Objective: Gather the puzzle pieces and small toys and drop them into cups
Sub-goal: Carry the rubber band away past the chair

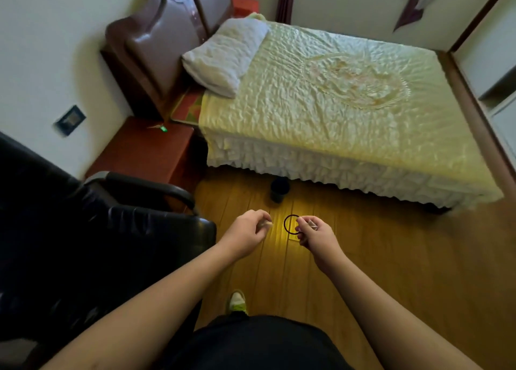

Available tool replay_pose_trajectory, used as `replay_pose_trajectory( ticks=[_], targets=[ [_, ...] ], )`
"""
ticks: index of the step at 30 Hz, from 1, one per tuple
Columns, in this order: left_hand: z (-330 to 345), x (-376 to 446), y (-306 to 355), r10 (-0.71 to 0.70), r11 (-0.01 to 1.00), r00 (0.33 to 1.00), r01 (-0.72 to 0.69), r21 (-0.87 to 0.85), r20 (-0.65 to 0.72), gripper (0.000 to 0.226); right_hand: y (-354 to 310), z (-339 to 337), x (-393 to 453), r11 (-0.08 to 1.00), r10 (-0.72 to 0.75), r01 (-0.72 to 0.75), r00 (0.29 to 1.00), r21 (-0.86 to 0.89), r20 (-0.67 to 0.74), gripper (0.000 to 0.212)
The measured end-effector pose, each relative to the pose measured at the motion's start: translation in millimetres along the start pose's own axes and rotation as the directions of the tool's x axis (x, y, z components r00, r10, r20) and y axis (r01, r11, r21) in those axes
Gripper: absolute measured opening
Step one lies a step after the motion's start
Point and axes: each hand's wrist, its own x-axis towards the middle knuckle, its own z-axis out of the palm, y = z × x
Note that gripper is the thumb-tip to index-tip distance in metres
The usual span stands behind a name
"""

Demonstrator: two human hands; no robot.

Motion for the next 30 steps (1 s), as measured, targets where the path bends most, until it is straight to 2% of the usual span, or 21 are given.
replay_pose_trajectory(
  ticks=[8,16,23,30],
  targets=[
    [-51,102,-1,0.095,0.991,0.993,-0.101,0.084,0.072,0.021,-39,7,71,1.000,0.007,-0.006,0.998,0.021,-0.062,0.016],
    [-63,181,-7,0.123,0.983,0.988,-0.134,0.122,0.088,0.023,-61,2,148,1.000,0.028,-0.027,0.995,0.012,-0.092,0.016],
    [-62,275,-7,0.091,0.979,0.991,-0.107,0.174,0.098,0.025,-86,-15,243,0.999,0.053,-0.052,0.996,0.009,-0.076,0.016],
    [-50,377,2,0.009,0.959,0.988,-0.053,0.279,0.157,0.026,-111,-45,343,0.988,0.114,-0.119,0.992,-0.100,-0.051,0.015]
  ],
)
